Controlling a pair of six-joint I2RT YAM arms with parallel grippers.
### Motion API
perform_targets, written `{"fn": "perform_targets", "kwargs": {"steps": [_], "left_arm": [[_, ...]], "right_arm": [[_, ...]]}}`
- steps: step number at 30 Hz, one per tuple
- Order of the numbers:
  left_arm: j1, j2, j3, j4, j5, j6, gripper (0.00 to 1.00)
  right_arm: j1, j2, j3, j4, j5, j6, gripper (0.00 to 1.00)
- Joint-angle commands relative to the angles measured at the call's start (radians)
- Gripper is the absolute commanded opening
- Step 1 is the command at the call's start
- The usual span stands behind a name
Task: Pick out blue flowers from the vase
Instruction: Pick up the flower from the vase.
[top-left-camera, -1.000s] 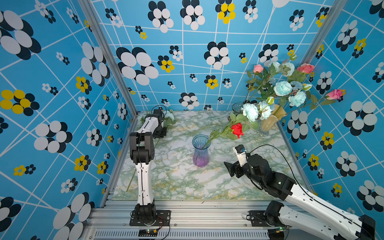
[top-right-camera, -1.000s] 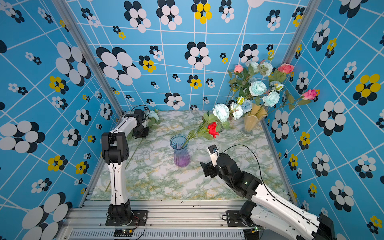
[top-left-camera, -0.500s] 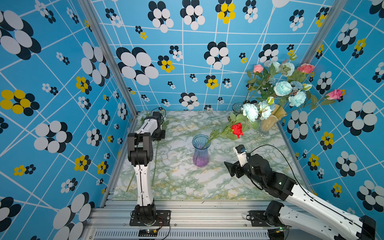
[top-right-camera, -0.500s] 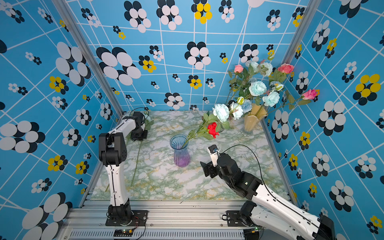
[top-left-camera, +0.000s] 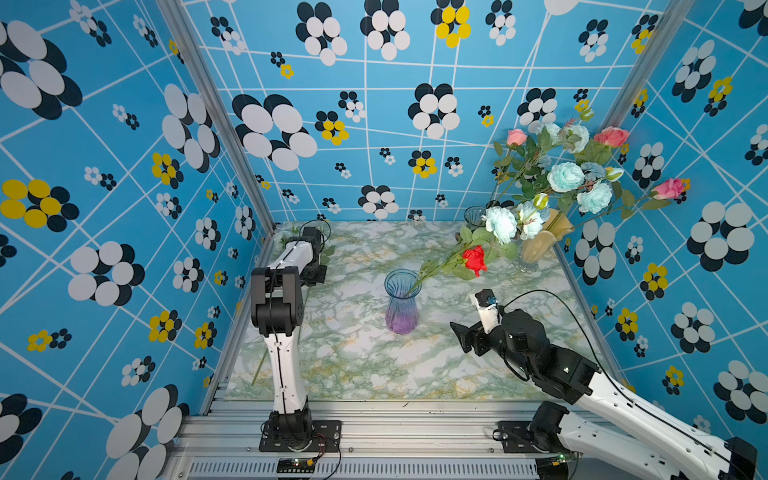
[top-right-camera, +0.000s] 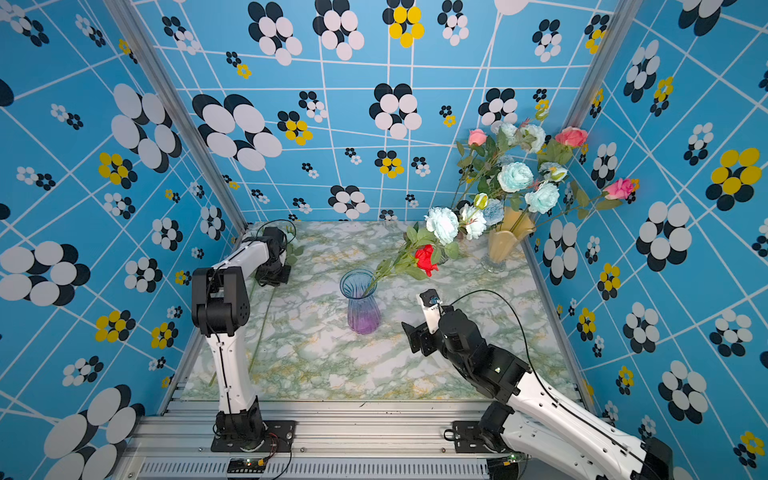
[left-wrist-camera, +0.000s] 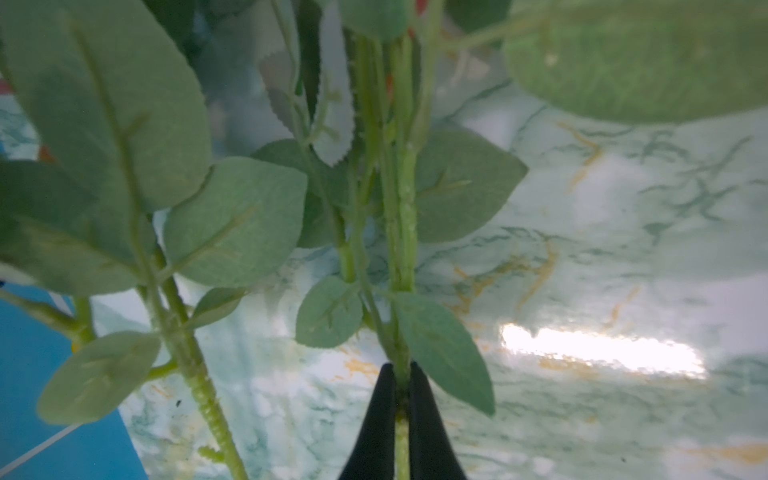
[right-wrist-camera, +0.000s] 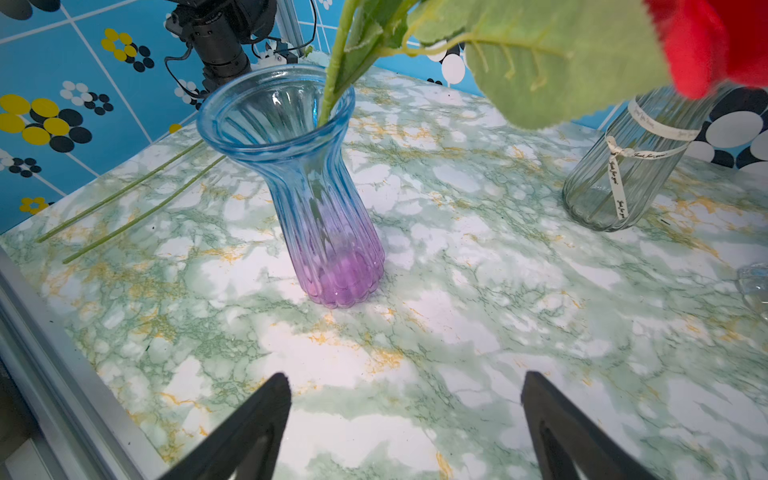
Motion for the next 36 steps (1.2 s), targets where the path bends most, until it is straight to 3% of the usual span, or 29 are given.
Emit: {"fn": "perform_targets", "kwargs": {"steps": [1,5,10,16,20,23,28,33,36], "left_arm": [[0.012,-0.013,0.023,0.007,-0.011,0.019,0.13],[0.002,-0.023,0.053,-0.009,-0.036,0.008,0.29],[-0.021,-0.154,0.068,0.009,-0.060,-0.035,0.49],[-0.129,-0.389,0.005,0.079,-0.062,-0.104,0.53],[-0.233,-0.639,-0.278,0.288,0.004,-0.194,0.54],[-0.295,-0.840,-0.521,0.455,0.063,-0.268,0.69],[-0.387,-1.051,-0.802,0.654,0.166,-0.333,0.70],[-0.597,-1.242,-1.017,0.813,0.043,-0.286,0.69],[-0.636,-1.355,-1.099,0.844,0.014,-0.282,0.68]], "right_arm": [[-0.007,-0.005,-0.011,0.007,-0.003,0.002,0.90],[-0.006,-0.005,-0.012,0.012,0.000,0.003,0.90],[-0.007,0.008,-0.010,0.013,0.000,0.001,0.90],[-0.007,0.006,-0.012,0.013,0.009,0.001,0.91],[-0.007,-0.001,-0.011,0.008,0.037,-0.003,0.91],[-0.014,-0.015,-0.013,-0.001,0.054,0.001,0.91],[-0.031,-0.037,0.006,-0.034,0.055,0.029,0.91],[-0.069,-0.064,-0.030,0.051,-0.018,0.155,0.88],[-0.086,-0.050,-0.040,0.116,-0.078,0.233,0.85]]}}
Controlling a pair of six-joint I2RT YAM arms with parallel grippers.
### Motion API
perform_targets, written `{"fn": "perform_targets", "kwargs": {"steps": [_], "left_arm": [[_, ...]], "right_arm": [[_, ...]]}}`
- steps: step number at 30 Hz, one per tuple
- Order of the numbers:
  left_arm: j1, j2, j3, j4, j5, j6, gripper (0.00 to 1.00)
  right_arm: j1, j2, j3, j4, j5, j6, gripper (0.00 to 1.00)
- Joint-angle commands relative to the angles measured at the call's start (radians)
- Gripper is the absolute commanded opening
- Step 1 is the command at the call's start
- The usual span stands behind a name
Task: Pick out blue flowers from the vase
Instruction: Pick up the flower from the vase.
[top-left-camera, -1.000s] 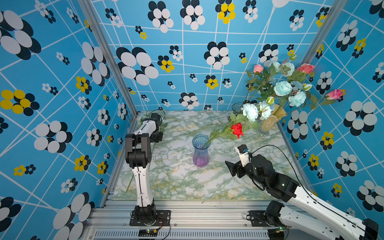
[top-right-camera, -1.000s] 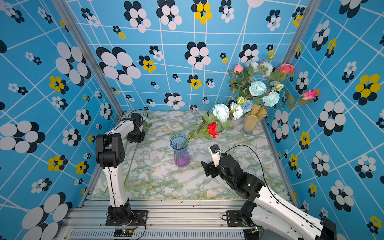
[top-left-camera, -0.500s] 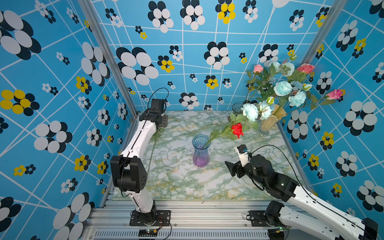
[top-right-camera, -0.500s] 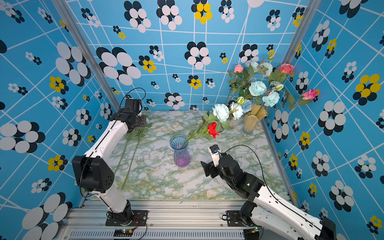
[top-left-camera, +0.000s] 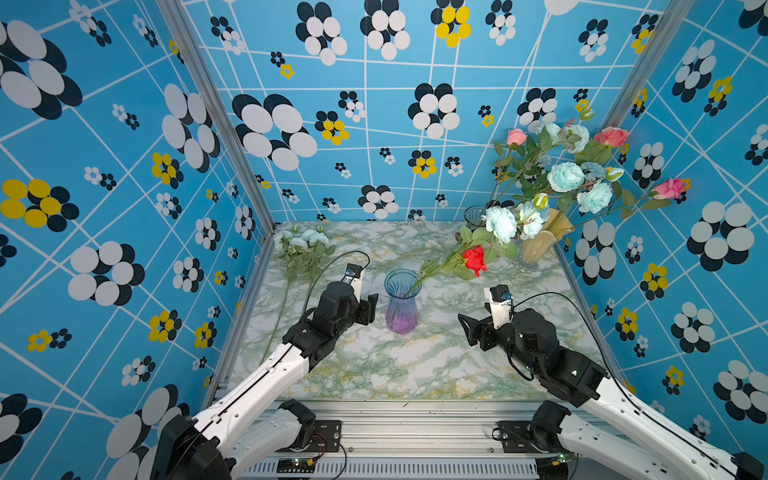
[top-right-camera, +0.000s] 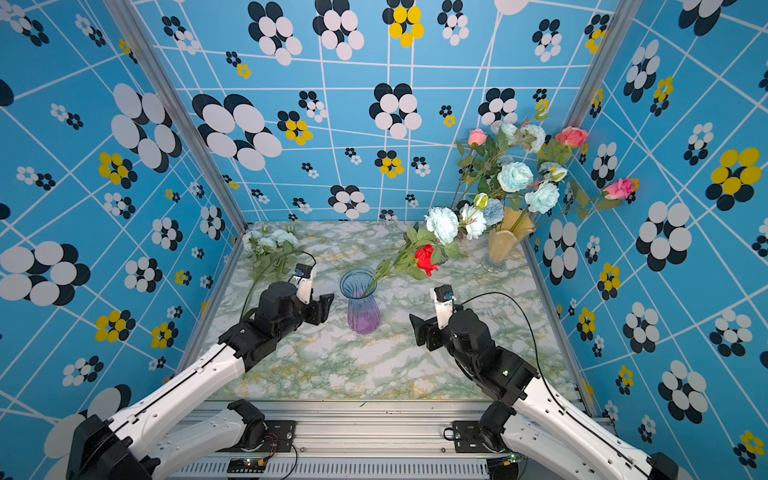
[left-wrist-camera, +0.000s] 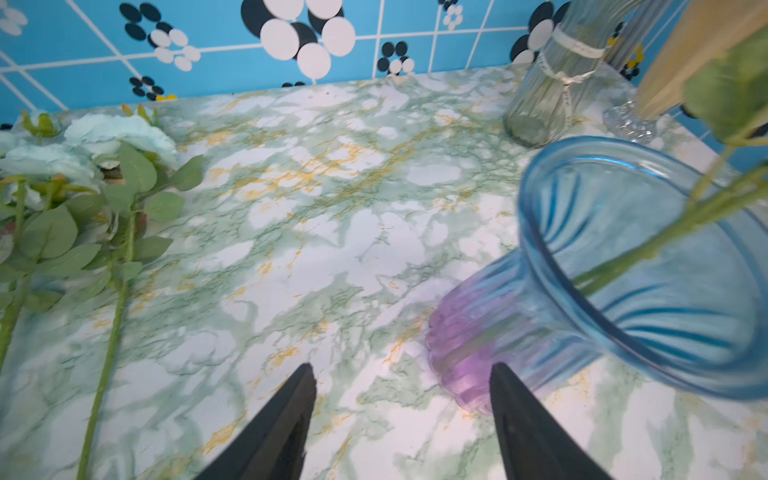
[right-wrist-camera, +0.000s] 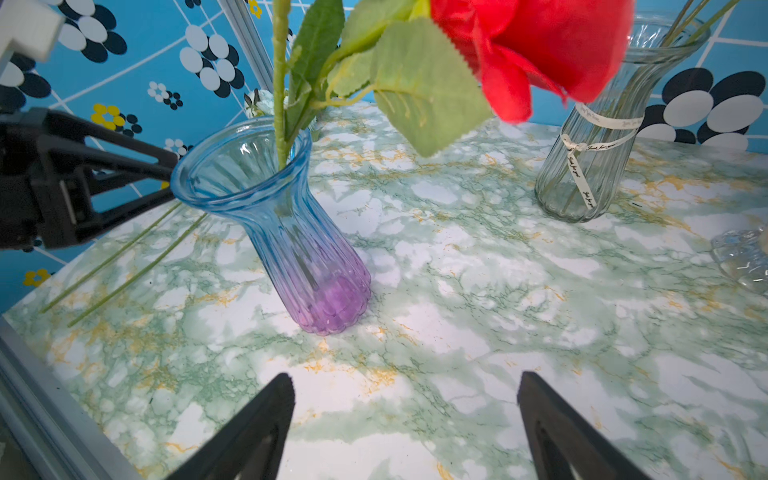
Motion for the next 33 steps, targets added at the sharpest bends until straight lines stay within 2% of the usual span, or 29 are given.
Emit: {"fn": "perform_targets", "kwargs": {"steps": [1,6,9,10,12,17,19,22,25,29,33], "left_arm": [[-0.022,-0.127,-0.066,0.134,-0.064,0.005,0.68],[-0.016,-0.298,-0.173,0.130,-0.081,0.000,0.66],[0.000,-0.327,-0.264,0.189,-0.016,-0.034,0.66],[0.004,-0.325,-0.286,0.214,-0.014,-0.049,0.66],[0.019,-0.323,-0.270,0.200,0.060,-0.067,0.66],[0.022,-0.331,-0.279,0.270,0.041,-0.105,0.67],[0.046,-0.272,-0.243,0.323,0.106,-0.140,0.68],[0.050,-0.169,-0.182,0.365,0.157,-0.126,0.69],[0.063,-0.176,-0.246,0.412,0.145,-0.137,0.70],[0.074,-0.241,-0.270,0.365,0.128,-0.113,0.69],[0.074,-0.222,-0.253,0.352,0.130,-0.092,0.68]], "right_arm": [[-0.014,0.011,-0.016,0.098,-0.079,0.127,0.84],[-0.014,0.033,0.021,0.193,-0.154,0.180,0.79],[-0.015,0.056,0.004,0.325,-0.194,0.197,0.74],[-0.015,0.069,0.004,0.368,-0.202,0.205,0.73],[-0.015,0.099,0.003,0.451,-0.223,0.217,0.72],[-0.014,0.170,0.014,0.602,-0.206,0.235,0.70],[-0.016,0.206,0.029,0.639,-0.198,0.234,0.69],[-0.015,0.259,0.064,0.685,-0.205,0.225,0.68],[-0.014,0.286,0.082,0.715,-0.203,0.226,0.68],[-0.016,0.269,0.074,0.725,-0.166,0.225,0.67],[-0.016,0.251,0.056,0.739,-0.108,0.235,0.67]]}}
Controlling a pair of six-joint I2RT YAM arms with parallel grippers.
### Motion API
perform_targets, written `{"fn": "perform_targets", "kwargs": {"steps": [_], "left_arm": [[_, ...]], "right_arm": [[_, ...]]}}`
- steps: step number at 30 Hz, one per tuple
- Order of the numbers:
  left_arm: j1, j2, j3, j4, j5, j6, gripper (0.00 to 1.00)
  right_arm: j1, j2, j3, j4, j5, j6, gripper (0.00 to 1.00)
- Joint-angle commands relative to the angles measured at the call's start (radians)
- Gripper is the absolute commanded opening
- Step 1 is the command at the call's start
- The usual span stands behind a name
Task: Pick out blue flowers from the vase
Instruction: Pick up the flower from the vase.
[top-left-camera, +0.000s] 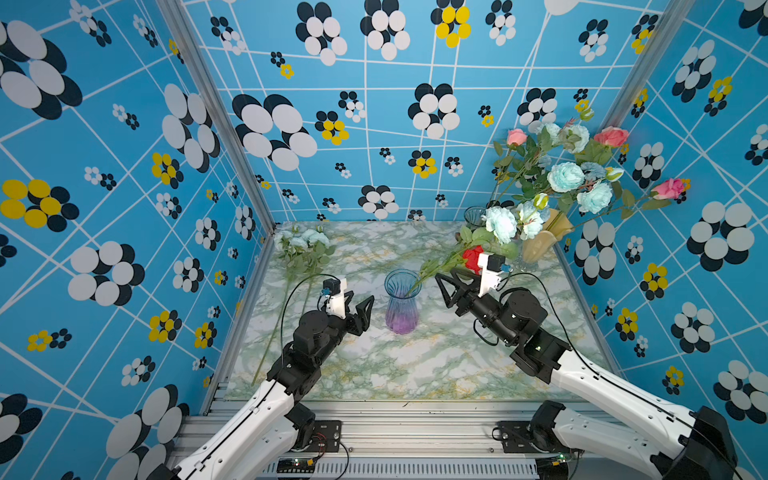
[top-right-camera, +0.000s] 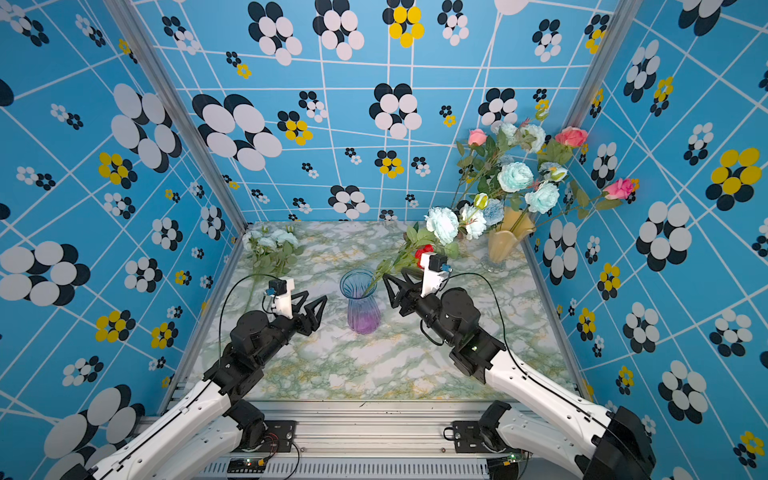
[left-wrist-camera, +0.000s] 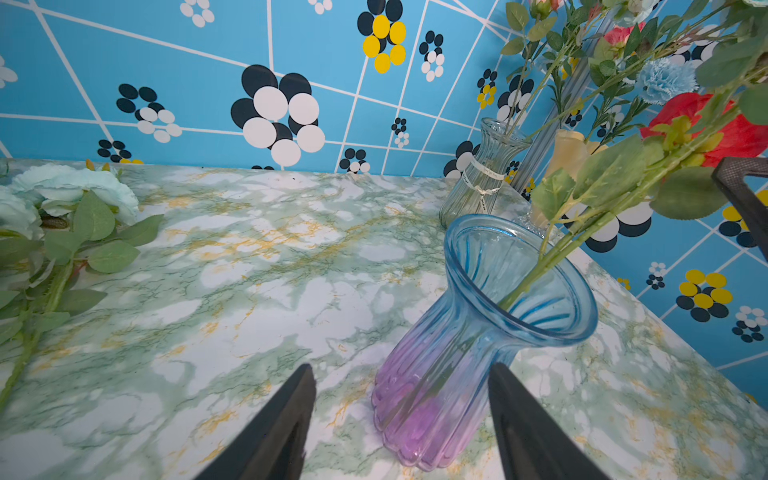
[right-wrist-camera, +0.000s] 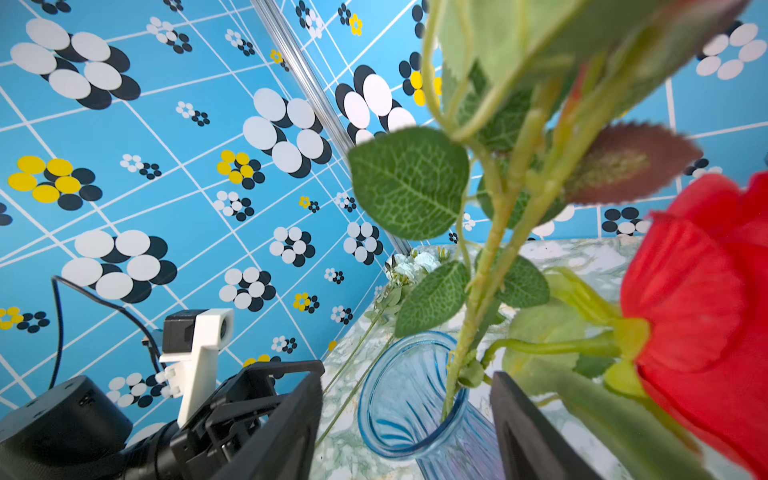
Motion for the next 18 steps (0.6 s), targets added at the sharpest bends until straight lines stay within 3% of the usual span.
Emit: {"fn": "perform_targets", "kwargs": {"steps": [1,12,18], "left_arm": [[0.007,0.011,-0.003,0.019,0.007,0.017,0.68],[0.007,0.068,0.004,0.041,0.034,0.012,0.68],[0.008,0.105,0.011,0.050,0.045,0.011,0.67]], "right_arm": [[-0.009,-0.021,0.006,0.039,0.064,0.014,0.67],[-0.059,0.067,0.013,0.073,0.018,0.055,0.61],[-0.059,0.145,0.073,0.090,-0.065,0.033,0.53]]}}
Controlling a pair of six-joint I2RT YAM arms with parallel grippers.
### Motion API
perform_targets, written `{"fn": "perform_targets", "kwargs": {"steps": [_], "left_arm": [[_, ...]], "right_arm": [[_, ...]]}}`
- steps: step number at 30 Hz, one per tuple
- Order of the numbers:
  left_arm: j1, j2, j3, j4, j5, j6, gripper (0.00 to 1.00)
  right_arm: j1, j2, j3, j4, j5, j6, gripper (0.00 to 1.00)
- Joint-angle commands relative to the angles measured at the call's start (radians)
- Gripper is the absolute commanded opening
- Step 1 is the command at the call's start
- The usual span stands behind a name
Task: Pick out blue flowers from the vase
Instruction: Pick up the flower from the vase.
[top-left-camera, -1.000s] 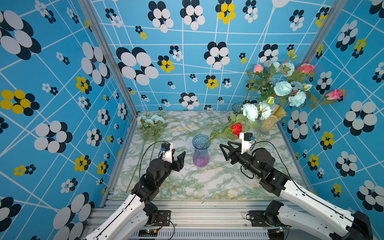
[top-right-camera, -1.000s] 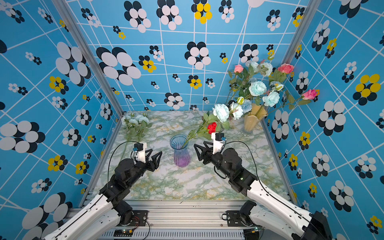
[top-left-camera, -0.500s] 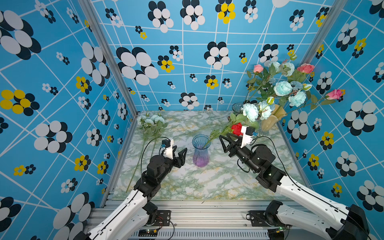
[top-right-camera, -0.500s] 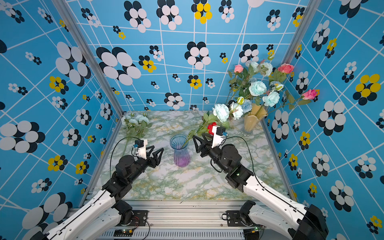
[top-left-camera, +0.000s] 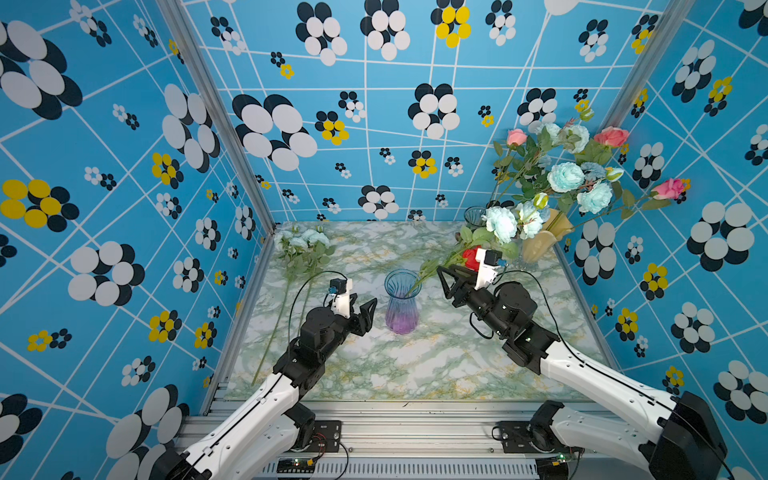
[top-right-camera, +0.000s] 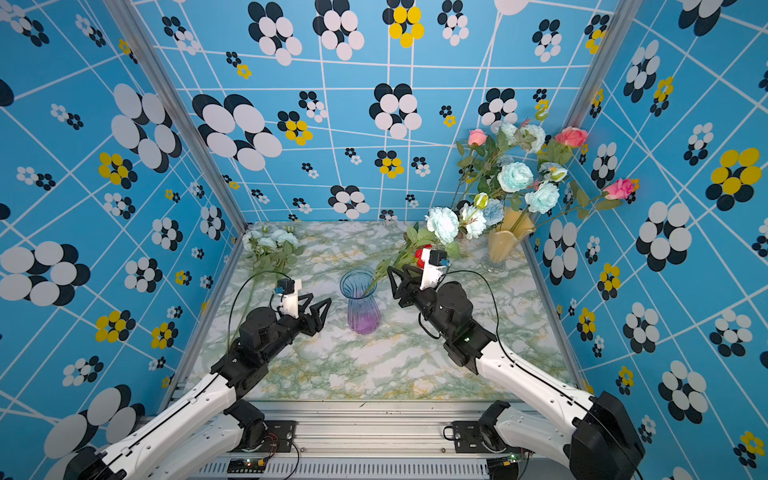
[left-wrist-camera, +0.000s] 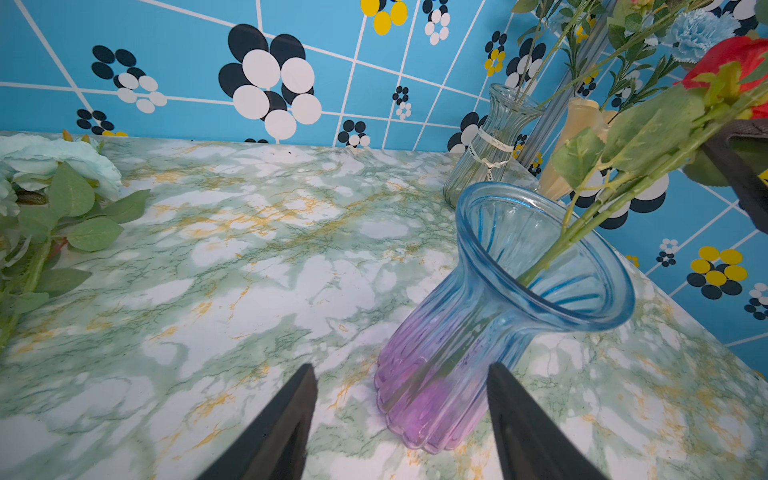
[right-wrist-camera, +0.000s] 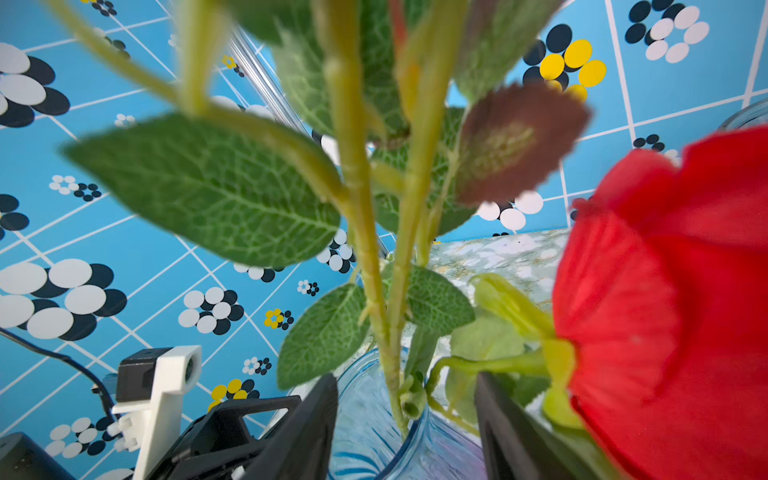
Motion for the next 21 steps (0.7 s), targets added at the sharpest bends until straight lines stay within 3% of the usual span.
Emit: {"fn": "perform_targets", "kwargs": {"steps": [1,17,21], "left_arm": [[0.007,0.025,0.014,0.035,0.027,0.007,0.67],[0.007,0.059,0.022,0.040,0.031,0.014,0.67],[0.007,0.068,0.024,0.041,0.033,0.015,0.67]], "right_arm": [[-0.004,0.023,0.062,0.038,-0.057,-0.011,0.52],[-0.003,0.048,0.125,-0.017,-0.046,-0.078,0.29],[-0.003,0.051,0.119,-0.017,-0.046,-0.077,0.28]]}}
